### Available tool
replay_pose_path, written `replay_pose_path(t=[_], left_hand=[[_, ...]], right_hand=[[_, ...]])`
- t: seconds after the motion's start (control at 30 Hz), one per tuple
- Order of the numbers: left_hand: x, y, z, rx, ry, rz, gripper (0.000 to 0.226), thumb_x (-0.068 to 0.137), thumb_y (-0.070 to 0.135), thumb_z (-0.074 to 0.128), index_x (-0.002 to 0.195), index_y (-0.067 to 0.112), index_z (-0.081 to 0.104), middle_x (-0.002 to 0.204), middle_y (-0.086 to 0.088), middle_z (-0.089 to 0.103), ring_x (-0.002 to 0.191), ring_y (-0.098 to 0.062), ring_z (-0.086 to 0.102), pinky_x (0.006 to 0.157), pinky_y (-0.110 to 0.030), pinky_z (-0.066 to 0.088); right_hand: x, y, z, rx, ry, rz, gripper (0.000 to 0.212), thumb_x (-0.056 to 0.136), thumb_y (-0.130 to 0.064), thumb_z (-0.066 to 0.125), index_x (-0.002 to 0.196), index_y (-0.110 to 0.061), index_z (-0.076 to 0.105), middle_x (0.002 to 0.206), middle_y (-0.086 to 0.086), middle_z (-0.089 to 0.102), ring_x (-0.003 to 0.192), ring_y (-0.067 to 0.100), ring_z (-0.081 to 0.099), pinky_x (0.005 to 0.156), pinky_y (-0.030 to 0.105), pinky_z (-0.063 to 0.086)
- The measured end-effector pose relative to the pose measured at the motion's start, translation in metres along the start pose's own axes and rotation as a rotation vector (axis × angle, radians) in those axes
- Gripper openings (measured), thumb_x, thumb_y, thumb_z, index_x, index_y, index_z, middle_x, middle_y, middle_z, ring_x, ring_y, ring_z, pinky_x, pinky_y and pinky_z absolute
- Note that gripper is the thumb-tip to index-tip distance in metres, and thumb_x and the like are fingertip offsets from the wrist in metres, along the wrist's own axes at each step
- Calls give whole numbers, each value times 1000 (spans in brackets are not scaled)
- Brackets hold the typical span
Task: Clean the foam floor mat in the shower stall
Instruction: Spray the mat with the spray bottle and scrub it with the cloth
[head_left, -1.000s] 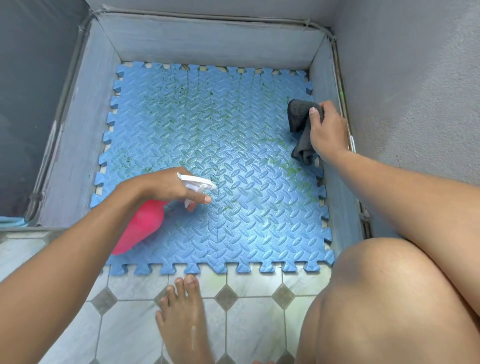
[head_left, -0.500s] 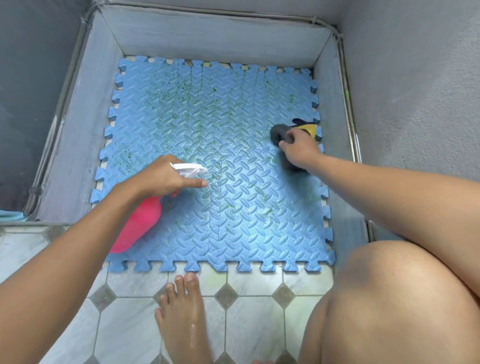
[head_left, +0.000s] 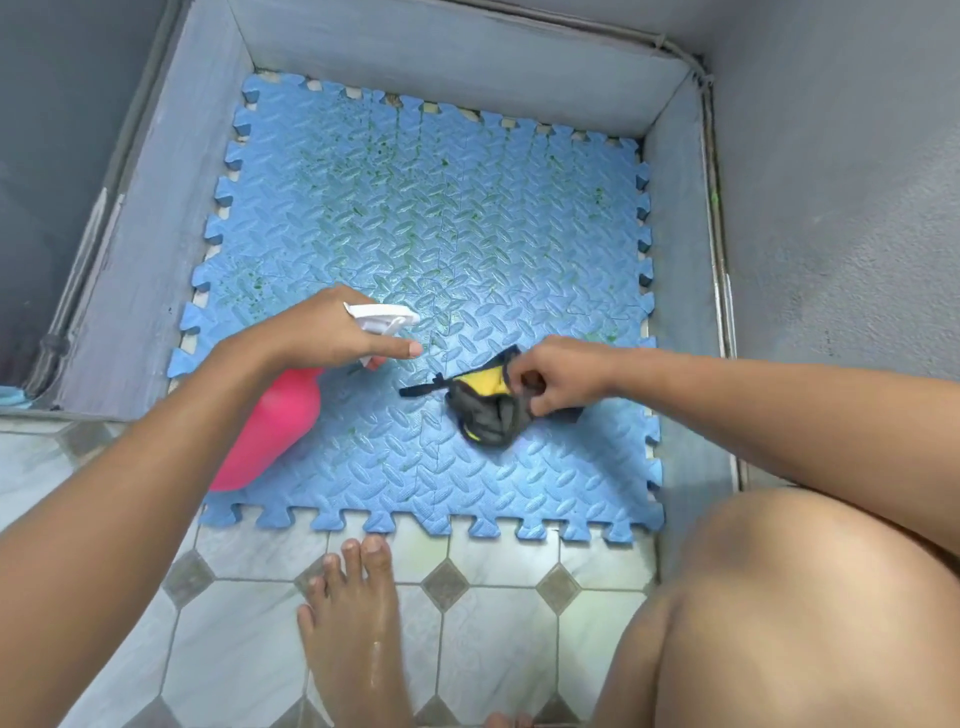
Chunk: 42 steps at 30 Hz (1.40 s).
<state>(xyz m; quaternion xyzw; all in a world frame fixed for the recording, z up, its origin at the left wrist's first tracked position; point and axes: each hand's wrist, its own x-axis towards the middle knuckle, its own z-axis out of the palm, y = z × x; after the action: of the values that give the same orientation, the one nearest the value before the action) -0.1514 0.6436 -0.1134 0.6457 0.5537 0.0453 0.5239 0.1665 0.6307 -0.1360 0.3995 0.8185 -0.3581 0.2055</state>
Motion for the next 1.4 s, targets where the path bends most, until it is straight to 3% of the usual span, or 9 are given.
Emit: replay_pose_path(t=[0.17,0.33,0.47,0.67,0.87,1.13,1.23,1.3,1.4], left_hand=[[10,6,22,140,-215,35,55,70,65,84,66,12,72,61,0,72,55,-10,60,63,-27,43],[16,26,34,131,-242,24,47,75,53,87,73,8,73,67,-1,75,62,-11,66,63,-24,48],[26,48,43,155,-250,63,49,78,55,85,62,11,67,58,-2,69,51,-13,57,59,-25,44],[30,59,57,195,-294,87,45,78,52,85,62,14,66,54,3,67,49,-10,55,58,-26,42],[34,50,48,108,-23,13,52,72,56,88,59,15,57,52,-2,61,50,-20,53,59,-30,41],[33,46,26,28,81,-12,54,79,56,83,78,3,73,60,-5,72,40,-8,52,60,-29,44],[37,45,35,53,37,30,53,79,55,83,72,4,70,59,-2,70,51,-12,56,60,-28,41],[38,46,39,81,11,53,51,79,55,82,71,6,70,60,-4,70,55,-15,58,61,-28,42],[38,49,43,115,-12,44,52,79,56,82,62,11,65,62,-5,70,56,-18,57,61,-29,41]], right_hand=[[-10,71,-22,118,467,526,41,80,-27,67,116,-25,46,94,6,65,89,33,58,71,38,46],[-6,75,-32,225,652,477,61,84,-28,60,140,-31,38,132,13,47,113,35,54,94,38,45],[-2,61,-16,-93,414,311,70,86,-61,62,147,-44,31,149,10,34,126,39,39,104,53,42],[-4,97,-32,-19,600,483,42,93,-14,62,131,-28,50,120,16,45,104,42,53,89,44,48],[-17,104,-29,-21,576,601,34,87,-12,61,118,-23,56,110,14,50,87,36,53,73,33,38],[-65,42,-2,-284,-148,44,41,82,-47,71,120,-35,59,108,-3,49,78,15,53,71,26,44],[-55,-19,39,-313,-180,-136,30,91,-45,62,114,-26,58,114,-3,44,73,18,49,82,45,53],[-13,-97,124,-146,-178,15,22,102,-42,44,101,-24,57,110,-3,48,94,25,46,113,64,19],[73,-249,252,43,15,172,29,103,-37,30,95,-26,56,98,2,40,110,30,41,108,55,7]])
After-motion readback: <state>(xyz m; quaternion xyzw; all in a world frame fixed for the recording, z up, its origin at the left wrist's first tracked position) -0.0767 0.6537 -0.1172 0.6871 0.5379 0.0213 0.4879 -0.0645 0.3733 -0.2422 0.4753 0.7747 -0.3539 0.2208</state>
